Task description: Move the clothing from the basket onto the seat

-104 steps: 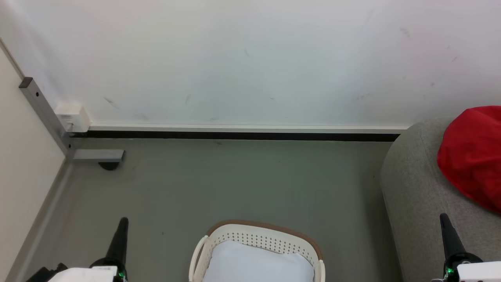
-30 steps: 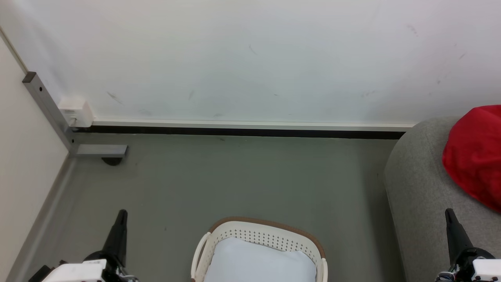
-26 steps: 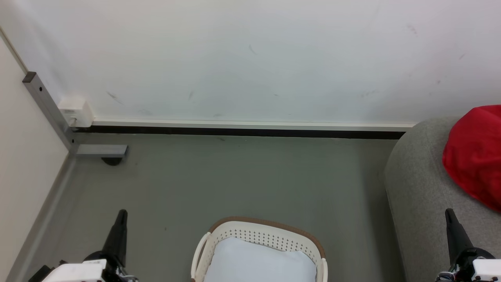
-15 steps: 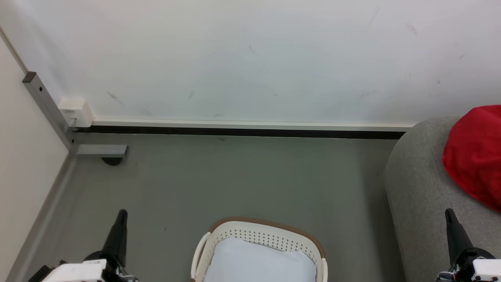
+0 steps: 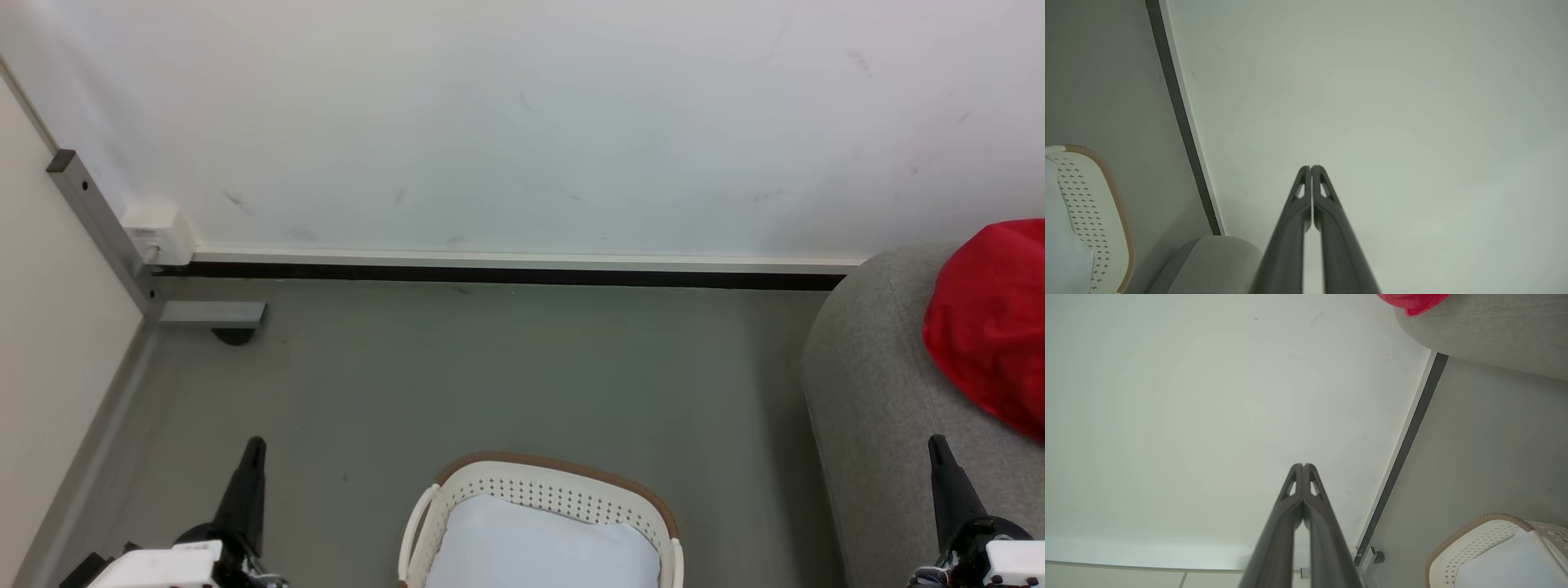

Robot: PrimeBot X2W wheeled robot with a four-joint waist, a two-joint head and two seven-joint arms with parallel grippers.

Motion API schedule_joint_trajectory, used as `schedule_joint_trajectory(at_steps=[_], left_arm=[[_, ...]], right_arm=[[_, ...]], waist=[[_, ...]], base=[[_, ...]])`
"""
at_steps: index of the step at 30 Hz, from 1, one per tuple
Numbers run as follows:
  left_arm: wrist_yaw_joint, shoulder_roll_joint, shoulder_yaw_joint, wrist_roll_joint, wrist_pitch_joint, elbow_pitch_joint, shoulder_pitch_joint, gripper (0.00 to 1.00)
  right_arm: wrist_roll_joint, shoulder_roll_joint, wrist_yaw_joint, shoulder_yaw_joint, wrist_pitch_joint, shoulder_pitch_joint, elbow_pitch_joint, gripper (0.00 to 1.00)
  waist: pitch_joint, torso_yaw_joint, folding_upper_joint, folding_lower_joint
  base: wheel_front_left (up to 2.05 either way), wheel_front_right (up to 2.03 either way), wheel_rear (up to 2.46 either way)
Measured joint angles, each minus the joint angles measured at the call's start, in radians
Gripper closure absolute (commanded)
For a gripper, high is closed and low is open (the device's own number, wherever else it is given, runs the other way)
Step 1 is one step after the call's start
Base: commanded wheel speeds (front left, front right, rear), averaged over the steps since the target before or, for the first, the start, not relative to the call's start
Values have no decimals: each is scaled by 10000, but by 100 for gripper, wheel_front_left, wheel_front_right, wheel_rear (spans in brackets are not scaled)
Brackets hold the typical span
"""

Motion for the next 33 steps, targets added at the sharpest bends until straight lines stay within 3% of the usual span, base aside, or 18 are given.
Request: schedule_joint_trajectory(at_steps=[33], left_arm=[[0, 0, 0, 0, 0, 0, -1, 100]], right_arm=[[-2, 8, 0, -8, 2, 0, 0, 100]], waist=[[0, 0, 0, 0]], base=[[0, 0, 0]])
